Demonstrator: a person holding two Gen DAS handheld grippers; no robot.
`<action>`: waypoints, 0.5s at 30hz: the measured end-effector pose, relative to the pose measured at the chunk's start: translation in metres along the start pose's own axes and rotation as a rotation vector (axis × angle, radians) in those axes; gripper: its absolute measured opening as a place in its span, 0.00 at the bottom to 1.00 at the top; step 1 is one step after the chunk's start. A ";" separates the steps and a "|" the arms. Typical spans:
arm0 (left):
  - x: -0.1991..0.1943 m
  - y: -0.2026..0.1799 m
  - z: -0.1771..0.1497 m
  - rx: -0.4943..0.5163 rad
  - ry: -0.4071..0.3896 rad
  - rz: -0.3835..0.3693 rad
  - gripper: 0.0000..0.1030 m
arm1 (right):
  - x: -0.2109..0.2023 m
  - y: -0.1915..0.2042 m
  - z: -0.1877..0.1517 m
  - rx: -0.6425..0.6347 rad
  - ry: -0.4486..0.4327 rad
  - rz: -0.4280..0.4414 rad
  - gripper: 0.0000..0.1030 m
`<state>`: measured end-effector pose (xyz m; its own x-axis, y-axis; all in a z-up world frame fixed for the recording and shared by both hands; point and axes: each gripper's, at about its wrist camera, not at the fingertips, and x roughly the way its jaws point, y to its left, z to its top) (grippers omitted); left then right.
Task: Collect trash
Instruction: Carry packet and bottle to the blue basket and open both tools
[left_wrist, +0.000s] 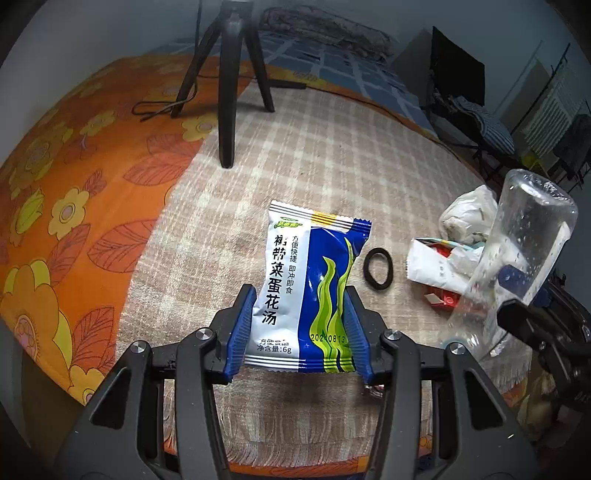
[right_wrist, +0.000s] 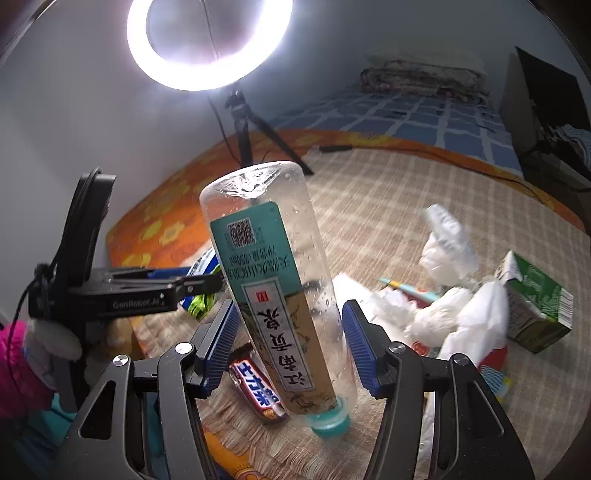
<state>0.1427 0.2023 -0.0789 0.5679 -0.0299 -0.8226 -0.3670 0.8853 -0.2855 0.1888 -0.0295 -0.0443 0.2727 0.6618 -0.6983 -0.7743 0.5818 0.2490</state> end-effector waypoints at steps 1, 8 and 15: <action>-0.003 -0.005 0.002 0.004 -0.006 0.000 0.47 | -0.003 -0.001 0.001 0.006 -0.009 -0.003 0.55; -0.022 -0.028 -0.011 0.035 -0.048 -0.007 0.47 | -0.020 -0.009 0.002 0.027 -0.066 -0.023 0.54; -0.058 -0.049 -0.047 0.100 -0.071 -0.038 0.47 | -0.052 -0.003 -0.004 0.027 -0.105 -0.020 0.54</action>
<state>0.0930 0.1383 -0.0403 0.6320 -0.0345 -0.7742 -0.2707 0.9262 -0.2623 0.1749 -0.0676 -0.0116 0.3473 0.6954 -0.6292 -0.7528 0.6068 0.2551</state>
